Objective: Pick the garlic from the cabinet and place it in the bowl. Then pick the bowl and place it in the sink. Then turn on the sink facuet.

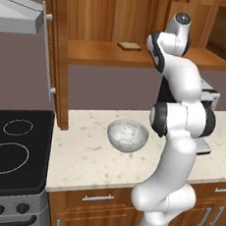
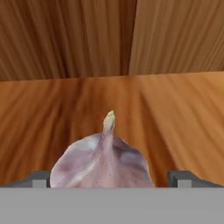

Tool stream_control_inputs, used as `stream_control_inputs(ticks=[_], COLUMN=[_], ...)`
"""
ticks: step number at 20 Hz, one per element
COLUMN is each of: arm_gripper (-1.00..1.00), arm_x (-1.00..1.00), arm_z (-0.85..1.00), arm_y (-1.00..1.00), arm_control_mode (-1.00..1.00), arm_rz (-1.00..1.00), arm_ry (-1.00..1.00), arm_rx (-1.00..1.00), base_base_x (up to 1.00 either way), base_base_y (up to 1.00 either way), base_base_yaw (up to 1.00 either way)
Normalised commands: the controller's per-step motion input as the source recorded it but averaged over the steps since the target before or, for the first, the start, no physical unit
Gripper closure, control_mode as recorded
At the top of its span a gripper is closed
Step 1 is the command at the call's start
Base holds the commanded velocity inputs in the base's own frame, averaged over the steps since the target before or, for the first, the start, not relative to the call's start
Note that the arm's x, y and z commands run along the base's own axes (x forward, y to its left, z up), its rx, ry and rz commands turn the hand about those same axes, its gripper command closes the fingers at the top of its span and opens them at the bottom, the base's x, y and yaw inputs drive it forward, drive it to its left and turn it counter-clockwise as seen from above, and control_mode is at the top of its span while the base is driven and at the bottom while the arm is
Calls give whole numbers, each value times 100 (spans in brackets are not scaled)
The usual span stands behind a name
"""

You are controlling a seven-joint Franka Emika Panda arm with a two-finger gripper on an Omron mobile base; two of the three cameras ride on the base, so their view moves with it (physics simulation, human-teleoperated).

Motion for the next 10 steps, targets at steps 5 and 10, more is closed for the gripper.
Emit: stream_control_inputs(ticks=[5, 10], arm_gripper=[100, 100], arm_x=[14, -61], arm_z=[-10, -28], arm_y=[0, 29], arm_control_mode=[-100, -100], arm_rz=[3, 1], arm_ry=[0, 1], arm_rx=[0, 0], base_base_x=[0, 0], base_base_y=[0, 0], base_base_yaw=[0, 0])
